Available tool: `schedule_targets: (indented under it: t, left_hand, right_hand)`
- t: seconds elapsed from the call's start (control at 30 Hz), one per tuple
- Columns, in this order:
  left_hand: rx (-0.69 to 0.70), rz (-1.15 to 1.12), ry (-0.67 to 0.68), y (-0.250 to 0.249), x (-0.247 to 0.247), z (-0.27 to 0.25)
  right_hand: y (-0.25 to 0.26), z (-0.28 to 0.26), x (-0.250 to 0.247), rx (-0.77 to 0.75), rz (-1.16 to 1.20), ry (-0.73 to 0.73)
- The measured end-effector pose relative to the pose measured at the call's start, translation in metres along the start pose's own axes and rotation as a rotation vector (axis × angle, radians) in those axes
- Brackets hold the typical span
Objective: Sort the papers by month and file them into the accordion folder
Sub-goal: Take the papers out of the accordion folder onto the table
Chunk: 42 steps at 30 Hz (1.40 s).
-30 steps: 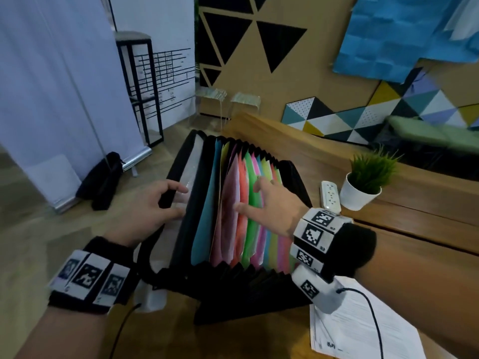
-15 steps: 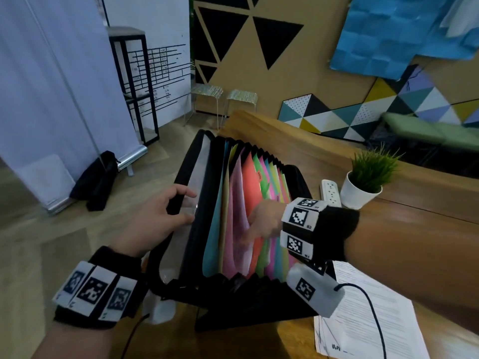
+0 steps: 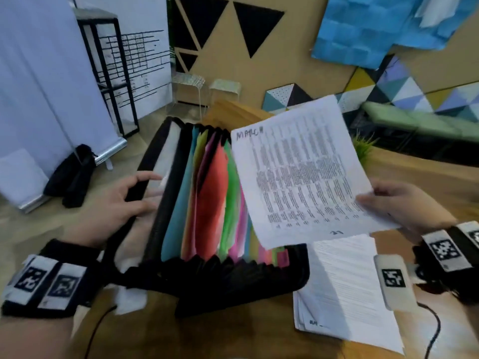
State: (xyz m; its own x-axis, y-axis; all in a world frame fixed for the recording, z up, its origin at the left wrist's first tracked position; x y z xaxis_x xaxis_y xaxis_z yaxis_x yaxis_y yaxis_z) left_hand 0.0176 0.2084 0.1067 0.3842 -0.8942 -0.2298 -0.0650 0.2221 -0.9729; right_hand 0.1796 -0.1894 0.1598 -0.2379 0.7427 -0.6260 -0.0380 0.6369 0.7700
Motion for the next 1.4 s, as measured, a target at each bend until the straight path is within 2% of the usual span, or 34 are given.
schedule_targets:
  t: [0.1,0.17,0.23,0.27,0.3,0.37,0.43,0.5,0.57,0.6,0.67,0.73,0.77,0.83,0.9,0.97,1.03,1.13,1.27,1.4]
  left_hand:
    - [0.001,-0.082,0.018,-0.004,0.018,0.0]
    - [-0.007,-0.114,0.028,-0.002,0.022,0.001]
    - [-0.001,-0.103,0.025,-0.002,0.025,0.004]
    - [0.0,-0.094,0.017,-0.003,0.025,0.006]
    - [-0.001,-0.088,0.018,-0.004,0.025,0.007]
    - [-0.003,-0.079,0.027,-0.005,0.027,0.007]
    - [-0.002,-0.06,0.025,-0.007,0.029,0.006]
    - [0.0,-0.057,0.025,-0.007,0.031,0.005]
    - [-0.011,-0.073,0.032,-0.003,0.035,0.003]
    - [-0.019,-0.078,0.034,-0.002,0.035,0.001]
    - [-0.015,-0.066,0.036,0.0,0.034,0.001]
    - [-0.006,-0.021,0.038,0.001,0.029,0.001]
    - [-0.01,-0.012,0.038,0.002,0.028,0.002]
    - [-0.032,-0.032,0.046,0.005,0.027,0.001]
    - [-0.049,-0.054,0.036,0.007,0.028,-0.001]
    - [-0.049,-0.061,0.02,0.007,0.027,-0.003]
    - [-0.054,-0.07,0.01,0.008,0.025,-0.004]
    - [-0.066,-0.098,0.015,0.01,0.026,-0.006]
    - [-0.047,-0.104,0.006,0.01,0.027,-0.005]
    - [-0.025,-0.102,0.008,0.004,0.032,-0.007]
  right_hand:
    - [-0.109,-0.015,-0.028,0.223,0.003,-0.092]
    - [-0.226,-0.007,-0.04,0.323,-0.005,-0.123]
    - [-0.3,-0.017,-0.037,0.446,-0.059,-0.158]
    - [-0.311,-0.03,-0.03,0.517,-0.091,-0.163]
    - [-0.302,-0.047,-0.019,0.567,-0.108,-0.159]
    - [-0.294,-0.065,-0.005,0.582,-0.145,-0.167]
    - [-0.305,-0.069,0.005,0.62,-0.184,-0.132]
    - [-0.313,-0.06,-0.003,0.655,-0.211,-0.158]
    - [-0.27,-0.046,-0.013,0.582,-0.341,-0.201]
    - [-0.235,-0.035,-0.018,0.472,-0.411,-0.223]
    - [-0.141,-0.021,-0.019,0.157,-0.424,-0.235]
    - [-0.048,-0.02,-0.008,-0.121,-0.332,-0.226]
    - [-0.006,-0.025,0.003,-0.236,-0.247,-0.188]
    - [0.062,-0.039,0.039,-0.4,-0.041,0.018]
    - [0.096,-0.049,0.085,-0.421,0.013,0.286]
    - [0.101,-0.047,0.128,-0.35,-0.067,0.446]
    - [0.093,-0.036,0.158,-0.234,-0.17,0.482]
    - [0.087,-0.021,0.175,-0.129,-0.412,0.441]
    - [0.088,-0.013,0.192,-0.146,-0.67,0.493]
    - [0.064,0.001,0.203,-0.128,-0.781,0.506]
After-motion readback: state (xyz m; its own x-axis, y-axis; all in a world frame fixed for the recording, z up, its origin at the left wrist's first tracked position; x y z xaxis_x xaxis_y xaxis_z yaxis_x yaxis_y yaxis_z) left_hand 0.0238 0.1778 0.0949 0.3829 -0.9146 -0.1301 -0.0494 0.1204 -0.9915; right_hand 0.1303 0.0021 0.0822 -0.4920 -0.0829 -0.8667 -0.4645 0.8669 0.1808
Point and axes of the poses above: each hand's wrist, its own z-axis towards the middle knuckle, its own x-axis out of the palm, y = z × x, the point moved 10 cm from there along z, towards the middle knuckle, and after that the axes turned 3 degrees about -y, right-handed, at the moved point
